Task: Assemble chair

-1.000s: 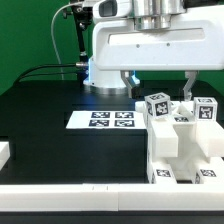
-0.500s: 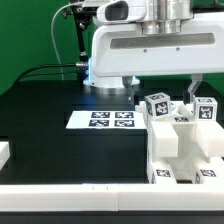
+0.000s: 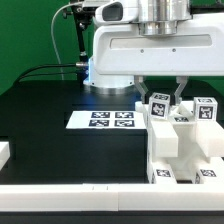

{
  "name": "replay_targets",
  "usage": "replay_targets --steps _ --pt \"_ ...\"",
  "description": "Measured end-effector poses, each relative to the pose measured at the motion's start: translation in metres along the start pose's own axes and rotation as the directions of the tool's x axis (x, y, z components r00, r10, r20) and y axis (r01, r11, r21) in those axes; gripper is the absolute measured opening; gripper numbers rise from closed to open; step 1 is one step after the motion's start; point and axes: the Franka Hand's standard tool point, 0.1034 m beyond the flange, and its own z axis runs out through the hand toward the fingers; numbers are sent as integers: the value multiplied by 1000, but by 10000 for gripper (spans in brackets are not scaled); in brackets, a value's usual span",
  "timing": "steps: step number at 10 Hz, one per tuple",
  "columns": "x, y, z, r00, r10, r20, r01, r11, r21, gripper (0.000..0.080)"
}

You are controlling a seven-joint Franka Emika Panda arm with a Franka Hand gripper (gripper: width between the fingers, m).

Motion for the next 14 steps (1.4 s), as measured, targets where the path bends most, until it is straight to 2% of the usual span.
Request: replay_targets --steps 3,6,7,9,10,11,13,14 --pt "1 0 0 970 241 -7 -241 971 4 280" --pt "2 0 0 767 642 -9 -642 767 19 281" --pt "2 1 0 657 754 0 -754 657 22 281" --pt "2 2 0 603 798 3 -797 603 22 281" --pt "2 2 0 625 780 3 -780 625 21 357" --pt "1 2 1 656 755 1 -755 655 18 357" --pt "-3 -2 4 770 638 1 -638 770 11 615" --pt "-4 -3 4 875 485 -3 -485 874 12 639"
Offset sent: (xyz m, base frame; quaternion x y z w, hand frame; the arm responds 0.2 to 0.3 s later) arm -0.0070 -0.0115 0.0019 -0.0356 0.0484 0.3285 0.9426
